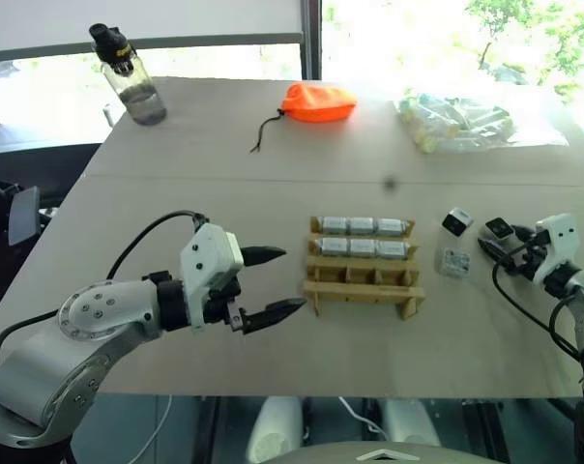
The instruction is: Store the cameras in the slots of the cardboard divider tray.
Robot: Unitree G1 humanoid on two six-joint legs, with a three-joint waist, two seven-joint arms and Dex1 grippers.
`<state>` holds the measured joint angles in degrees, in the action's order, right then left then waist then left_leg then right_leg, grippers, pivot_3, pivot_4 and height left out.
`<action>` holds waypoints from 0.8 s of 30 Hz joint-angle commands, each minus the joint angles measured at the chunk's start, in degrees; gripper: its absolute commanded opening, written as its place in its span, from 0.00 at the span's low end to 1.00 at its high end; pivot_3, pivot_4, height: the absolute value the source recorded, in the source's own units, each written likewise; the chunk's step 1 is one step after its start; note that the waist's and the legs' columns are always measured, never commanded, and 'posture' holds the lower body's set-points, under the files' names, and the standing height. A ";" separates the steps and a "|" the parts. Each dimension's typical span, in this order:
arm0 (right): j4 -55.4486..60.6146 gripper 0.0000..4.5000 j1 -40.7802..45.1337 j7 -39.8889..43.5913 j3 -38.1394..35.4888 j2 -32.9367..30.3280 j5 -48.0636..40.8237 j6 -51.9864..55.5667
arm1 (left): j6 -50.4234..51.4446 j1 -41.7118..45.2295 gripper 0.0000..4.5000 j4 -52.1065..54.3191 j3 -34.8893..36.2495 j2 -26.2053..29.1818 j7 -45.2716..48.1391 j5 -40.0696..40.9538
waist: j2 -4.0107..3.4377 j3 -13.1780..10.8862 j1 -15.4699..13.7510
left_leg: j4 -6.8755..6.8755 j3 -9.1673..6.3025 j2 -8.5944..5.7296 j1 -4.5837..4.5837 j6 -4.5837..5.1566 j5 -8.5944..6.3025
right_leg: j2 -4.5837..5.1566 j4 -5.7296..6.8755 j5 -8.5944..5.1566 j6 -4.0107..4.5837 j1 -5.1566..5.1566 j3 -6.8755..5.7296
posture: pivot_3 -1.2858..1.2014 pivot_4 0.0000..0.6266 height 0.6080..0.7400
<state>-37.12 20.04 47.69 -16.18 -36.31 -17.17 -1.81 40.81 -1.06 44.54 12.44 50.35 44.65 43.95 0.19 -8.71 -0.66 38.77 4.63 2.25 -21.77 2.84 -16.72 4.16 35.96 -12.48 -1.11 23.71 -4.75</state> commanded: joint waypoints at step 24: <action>30.35 0.41 -7.25 7.38 2.52 -15.26 10.36 -33.33 | 2.26 18.08 0.94 -15.76 -9.01 -8.92 0.97 1.87 | -0.16 -0.31 0.06 | 0.25 0.04 0.03 0.03 -0.04 0.03 | -0.07 0.20 -0.05 -0.11 -0.01 -0.01 | 0.52 0.24 0.89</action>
<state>-11.87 10.44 55.54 -13.40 -49.98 -7.87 -30.01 41.96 15.21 29.86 4.52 41.87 46.69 45.21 0.03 -9.02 -0.60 39.16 4.70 2.27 -21.71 2.80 -16.70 4.10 36.32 -12.59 -1.32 23.71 -4.75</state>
